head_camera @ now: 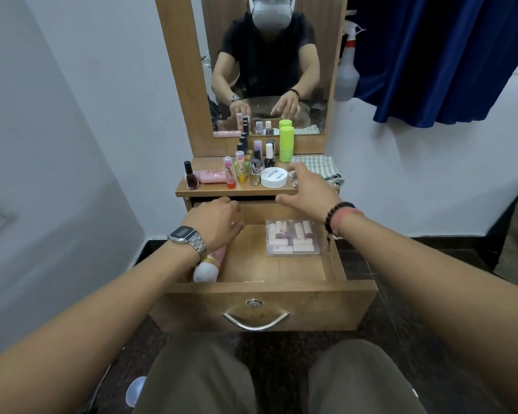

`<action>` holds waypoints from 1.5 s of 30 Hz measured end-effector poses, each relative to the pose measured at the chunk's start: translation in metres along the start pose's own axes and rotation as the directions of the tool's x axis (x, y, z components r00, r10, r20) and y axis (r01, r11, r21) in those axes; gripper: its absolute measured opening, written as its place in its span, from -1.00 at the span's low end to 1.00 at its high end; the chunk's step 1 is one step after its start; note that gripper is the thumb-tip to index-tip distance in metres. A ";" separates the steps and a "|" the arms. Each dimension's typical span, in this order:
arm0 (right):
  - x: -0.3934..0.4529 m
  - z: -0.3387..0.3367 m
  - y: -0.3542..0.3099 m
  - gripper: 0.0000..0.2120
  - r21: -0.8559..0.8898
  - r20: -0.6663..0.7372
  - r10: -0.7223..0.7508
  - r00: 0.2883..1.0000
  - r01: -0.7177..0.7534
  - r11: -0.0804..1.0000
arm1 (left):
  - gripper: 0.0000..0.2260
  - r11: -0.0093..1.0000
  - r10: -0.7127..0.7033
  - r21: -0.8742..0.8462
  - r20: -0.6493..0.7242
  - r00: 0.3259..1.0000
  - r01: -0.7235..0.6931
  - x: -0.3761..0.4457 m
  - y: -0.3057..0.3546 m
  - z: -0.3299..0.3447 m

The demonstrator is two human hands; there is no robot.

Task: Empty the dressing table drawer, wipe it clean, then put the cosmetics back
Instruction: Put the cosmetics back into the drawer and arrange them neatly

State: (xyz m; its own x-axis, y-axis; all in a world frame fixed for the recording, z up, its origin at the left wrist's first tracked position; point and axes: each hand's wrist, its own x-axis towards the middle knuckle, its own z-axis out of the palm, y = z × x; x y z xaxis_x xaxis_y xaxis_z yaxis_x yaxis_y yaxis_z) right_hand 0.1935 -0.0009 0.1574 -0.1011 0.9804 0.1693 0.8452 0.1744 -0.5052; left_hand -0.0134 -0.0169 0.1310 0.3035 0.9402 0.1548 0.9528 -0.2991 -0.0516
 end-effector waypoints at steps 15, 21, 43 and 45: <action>0.092 0.038 0.005 -0.22 -0.168 -0.081 0.154 0.985 -0.165 0.972 | -0.79 1.000 0.005 -0.022 -0.094 0.996 -0.007 -0.011 -0.027 0.029; 0.077 0.033 0.006 -0.25 -0.074 -0.166 0.140 0.976 -0.154 0.985 | -0.80 0.999 0.008 -0.031 -0.106 0.994 -0.012 -0.015 -0.024 0.028; -0.062 -0.018 0.043 -0.10 -0.026 -0.058 -0.077 0.995 0.075 0.997 | -0.73 -0.011 -0.060 -0.757 0.653 0.755 0.654 0.007 0.061 0.054; -0.065 -0.020 0.048 -0.11 -0.036 -0.052 -0.063 0.997 0.061 0.997 | -0.76 0.012 -0.027 -0.728 0.685 0.728 0.685 0.012 0.066 0.057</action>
State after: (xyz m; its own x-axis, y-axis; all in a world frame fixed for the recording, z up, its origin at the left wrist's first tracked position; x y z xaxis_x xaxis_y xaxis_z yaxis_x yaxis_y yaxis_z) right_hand 0.2512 -0.0577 0.1394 -0.1268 0.9613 0.2447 0.8558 0.2307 -0.4631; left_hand 0.0533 -0.0166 0.0734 0.1939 0.8043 -0.5618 0.2215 0.5220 0.8237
